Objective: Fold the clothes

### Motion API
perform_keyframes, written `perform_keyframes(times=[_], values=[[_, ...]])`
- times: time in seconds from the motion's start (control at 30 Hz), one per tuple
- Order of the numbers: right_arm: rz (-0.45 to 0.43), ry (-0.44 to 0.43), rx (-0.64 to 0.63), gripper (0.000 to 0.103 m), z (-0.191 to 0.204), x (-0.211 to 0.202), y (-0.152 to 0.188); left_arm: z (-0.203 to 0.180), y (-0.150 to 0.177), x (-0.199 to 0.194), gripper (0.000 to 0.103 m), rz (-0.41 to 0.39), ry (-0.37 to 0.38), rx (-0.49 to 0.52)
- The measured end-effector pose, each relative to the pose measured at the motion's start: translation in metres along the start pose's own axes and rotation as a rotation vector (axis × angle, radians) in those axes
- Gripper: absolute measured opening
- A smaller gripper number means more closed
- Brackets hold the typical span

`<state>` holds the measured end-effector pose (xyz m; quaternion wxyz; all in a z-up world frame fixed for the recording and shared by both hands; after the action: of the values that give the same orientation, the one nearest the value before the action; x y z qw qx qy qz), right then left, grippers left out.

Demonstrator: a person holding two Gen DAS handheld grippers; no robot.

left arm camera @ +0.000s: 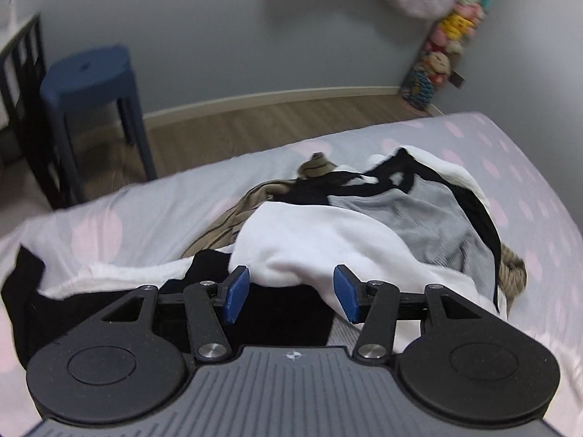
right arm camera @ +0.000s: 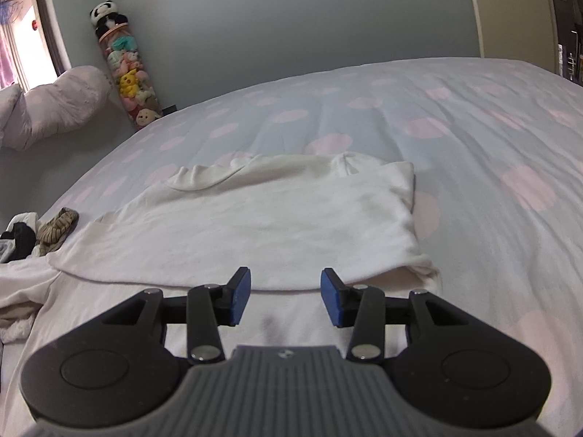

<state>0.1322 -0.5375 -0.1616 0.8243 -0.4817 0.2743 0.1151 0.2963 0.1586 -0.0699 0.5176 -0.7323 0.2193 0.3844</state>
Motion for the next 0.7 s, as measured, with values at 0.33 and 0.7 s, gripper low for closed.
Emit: perform_keyframes(times=[0.33,0.7], values=[[0.008,-0.003,0.003,0.046,-0.001,0.004,0.0,0.028,0.003,0.028,0.049,0.022,0.011,-0.268],[0.007,-0.014,0.022,0.046,-0.002,0.004,-0.005,-0.025,-0.035,-0.024,0.009,-0.121,0.029,-0.141]])
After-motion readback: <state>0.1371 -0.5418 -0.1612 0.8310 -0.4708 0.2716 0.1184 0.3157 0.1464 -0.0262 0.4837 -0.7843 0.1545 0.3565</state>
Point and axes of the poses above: each gripper's, at about its wrist camera, not at the fingertips, and x roughly the way its jaws point, z to its left, y to its underside, the point moved 1 cm from there along x, roughly the way its jaws point, and after that the axes turned 9 degrees about x, right-handed, at the moved point
